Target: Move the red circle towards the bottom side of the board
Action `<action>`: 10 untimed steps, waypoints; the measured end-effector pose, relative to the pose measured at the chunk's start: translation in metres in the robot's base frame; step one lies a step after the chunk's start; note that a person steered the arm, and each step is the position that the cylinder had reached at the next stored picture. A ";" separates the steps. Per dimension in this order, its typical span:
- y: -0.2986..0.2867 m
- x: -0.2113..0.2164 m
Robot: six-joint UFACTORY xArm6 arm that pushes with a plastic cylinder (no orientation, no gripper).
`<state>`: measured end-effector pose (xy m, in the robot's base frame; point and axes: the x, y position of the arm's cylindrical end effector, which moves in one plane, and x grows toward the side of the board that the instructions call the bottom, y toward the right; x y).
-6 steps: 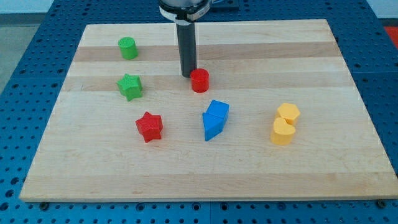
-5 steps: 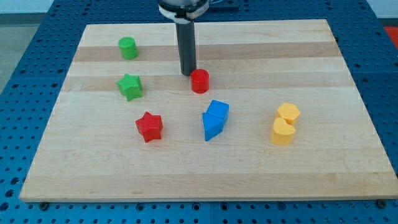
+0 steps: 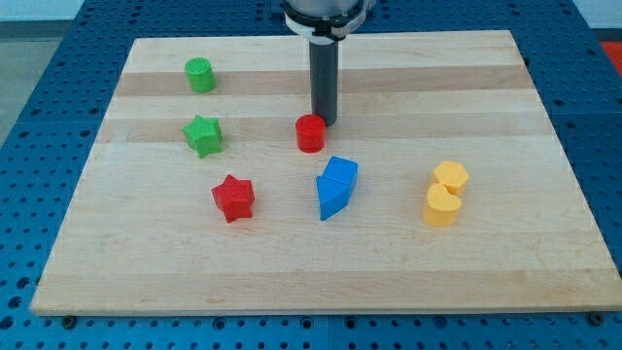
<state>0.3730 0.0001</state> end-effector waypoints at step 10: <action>-0.066 0.130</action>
